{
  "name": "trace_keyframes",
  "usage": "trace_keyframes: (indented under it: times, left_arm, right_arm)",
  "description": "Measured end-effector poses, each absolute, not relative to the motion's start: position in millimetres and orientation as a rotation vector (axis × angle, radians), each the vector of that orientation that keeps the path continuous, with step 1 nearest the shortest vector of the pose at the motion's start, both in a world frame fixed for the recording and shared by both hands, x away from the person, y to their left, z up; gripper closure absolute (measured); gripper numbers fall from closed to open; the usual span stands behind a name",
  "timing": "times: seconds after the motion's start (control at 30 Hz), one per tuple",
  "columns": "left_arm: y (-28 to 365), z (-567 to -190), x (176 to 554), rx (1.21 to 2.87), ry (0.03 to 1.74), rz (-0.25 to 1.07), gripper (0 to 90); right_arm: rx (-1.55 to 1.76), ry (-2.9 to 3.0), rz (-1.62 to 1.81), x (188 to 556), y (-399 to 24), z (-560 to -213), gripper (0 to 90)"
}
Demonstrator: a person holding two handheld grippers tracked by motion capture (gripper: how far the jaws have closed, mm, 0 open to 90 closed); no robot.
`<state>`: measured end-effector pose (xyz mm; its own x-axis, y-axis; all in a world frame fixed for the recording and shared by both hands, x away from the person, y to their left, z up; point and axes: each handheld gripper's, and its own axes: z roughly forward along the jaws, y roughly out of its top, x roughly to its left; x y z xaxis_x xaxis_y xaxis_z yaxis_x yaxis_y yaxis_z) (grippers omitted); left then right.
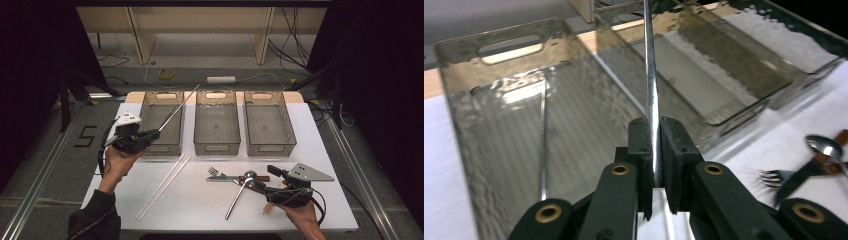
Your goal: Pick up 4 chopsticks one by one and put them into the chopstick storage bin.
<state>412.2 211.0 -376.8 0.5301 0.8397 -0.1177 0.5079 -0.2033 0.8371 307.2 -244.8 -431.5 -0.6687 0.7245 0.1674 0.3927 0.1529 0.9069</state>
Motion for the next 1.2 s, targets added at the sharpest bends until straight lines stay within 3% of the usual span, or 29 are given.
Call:
trace_keyframes:
  times: [1.2]
  left_arm:
    - [238.9,-416.9,452.7,1.836,1.335,0.485,83.6]
  right_arm:
    - [1.106,2.123,1.525,310.2,-246.8,-433.5,29.2]
